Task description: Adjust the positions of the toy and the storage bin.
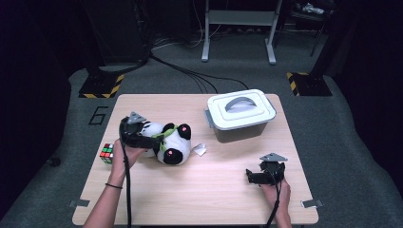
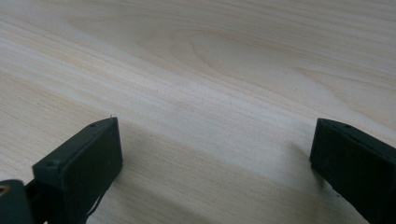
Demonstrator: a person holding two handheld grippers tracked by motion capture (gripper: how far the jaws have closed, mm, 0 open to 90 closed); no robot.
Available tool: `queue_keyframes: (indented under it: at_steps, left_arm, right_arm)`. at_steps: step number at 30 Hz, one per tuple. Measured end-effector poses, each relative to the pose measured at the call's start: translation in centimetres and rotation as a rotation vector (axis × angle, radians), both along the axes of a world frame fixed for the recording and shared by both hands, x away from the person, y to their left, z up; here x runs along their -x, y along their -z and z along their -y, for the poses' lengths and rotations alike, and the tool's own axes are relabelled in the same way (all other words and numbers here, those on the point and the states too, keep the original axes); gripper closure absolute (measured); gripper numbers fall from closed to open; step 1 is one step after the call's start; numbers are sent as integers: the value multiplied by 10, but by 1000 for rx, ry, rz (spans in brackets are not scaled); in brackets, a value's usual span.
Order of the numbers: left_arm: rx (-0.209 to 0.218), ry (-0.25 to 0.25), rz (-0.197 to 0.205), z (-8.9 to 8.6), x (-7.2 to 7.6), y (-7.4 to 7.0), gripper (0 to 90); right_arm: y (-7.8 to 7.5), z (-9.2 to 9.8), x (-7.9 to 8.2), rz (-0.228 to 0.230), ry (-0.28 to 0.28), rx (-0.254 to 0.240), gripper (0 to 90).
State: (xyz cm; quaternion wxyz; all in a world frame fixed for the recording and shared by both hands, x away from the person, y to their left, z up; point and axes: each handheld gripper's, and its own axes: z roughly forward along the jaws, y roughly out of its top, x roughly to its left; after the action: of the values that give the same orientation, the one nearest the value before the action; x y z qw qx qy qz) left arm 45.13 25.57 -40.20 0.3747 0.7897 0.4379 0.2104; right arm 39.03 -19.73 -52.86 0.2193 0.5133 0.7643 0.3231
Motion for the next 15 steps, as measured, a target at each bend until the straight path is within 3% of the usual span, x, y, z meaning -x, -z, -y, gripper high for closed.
queue_keyframes:
  at_steps: [1, 5, 8, 10, 15]
  left_arm:
    - [-22, 8, 0, 4, -2, 2, 5]
    - [-23, 38, -16, 18, -8, 14, 175]
    - [-40, 45, -39, 24, -11, 23, 396]
    - [-17, 58, -52, 26, -13, 30, 515]
    - [23, 69, -34, 22, -9, 36, 711]
  right_arm:
    - [0, 0, 0, 0, 0, 0, 15]
    - [0, 0, 0, 1, 3, -5, 18]
    - [0, 0, 0, 3, 3, -4, 20]
    - [0, 0, 0, 2, 0, -6, 20]
    - [0, -1, 1, 1, 4, -7, 24]
